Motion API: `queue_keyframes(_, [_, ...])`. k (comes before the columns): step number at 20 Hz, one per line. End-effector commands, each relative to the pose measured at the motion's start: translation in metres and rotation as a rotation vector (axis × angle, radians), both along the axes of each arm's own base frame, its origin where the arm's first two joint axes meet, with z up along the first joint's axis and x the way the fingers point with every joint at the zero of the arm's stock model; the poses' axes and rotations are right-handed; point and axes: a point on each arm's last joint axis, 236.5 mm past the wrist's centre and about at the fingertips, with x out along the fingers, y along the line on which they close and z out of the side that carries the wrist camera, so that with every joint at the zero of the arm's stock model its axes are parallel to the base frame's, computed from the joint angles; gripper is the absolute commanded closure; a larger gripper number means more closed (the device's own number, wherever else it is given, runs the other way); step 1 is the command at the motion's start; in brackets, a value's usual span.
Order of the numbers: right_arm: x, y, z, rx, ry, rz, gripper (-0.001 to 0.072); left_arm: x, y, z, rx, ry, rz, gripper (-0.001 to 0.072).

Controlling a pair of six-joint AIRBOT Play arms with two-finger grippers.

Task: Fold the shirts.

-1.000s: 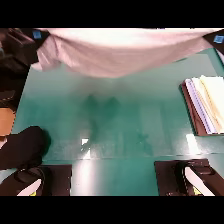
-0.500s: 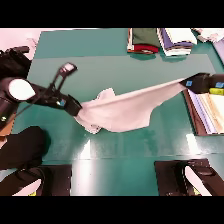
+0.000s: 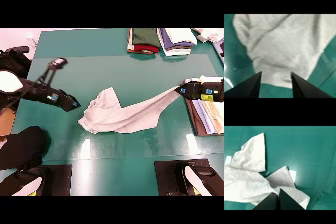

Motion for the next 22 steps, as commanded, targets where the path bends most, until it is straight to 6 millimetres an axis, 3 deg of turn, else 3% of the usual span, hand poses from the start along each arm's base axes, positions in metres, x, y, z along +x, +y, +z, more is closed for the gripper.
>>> queue_keyframes(1, [0.001,0.000,-0.001,0.000,-0.002,-0.002,0.0701,0.008,0.045,-0.016,0.041,0.076,0.151,0.0267])
queue_keyframes(4, [0.001,0.000,0.000,0.000,-0.004,-0.003,0.0701,-0.002,0.056,-0.071,0.040,0.170,0.241,0.0267])
queue_keyframes(6, [0.001,0.000,0.000,0.000,-0.004,-0.004,0.0701,0.003,0.050,-0.095,-0.023,0.180,0.316,0.0267])
queue_keyframes(13, [-0.002,0.001,-0.002,0.001,0.007,0.005,0.0701,0.062,0.017,-0.119,-0.283,0.190,0.473,0.0268])
queue_keyframes(18, [0.000,0.000,-0.001,0.002,0.003,0.001,0.0701,0.064,0.007,-0.154,-0.271,0.251,0.471,0.0268])
queue_keyframes(22, [-0.001,0.001,-0.001,0.002,0.004,0.002,0.0701,0.073,-0.023,-0.153,-0.259,0.215,0.415,0.0267])
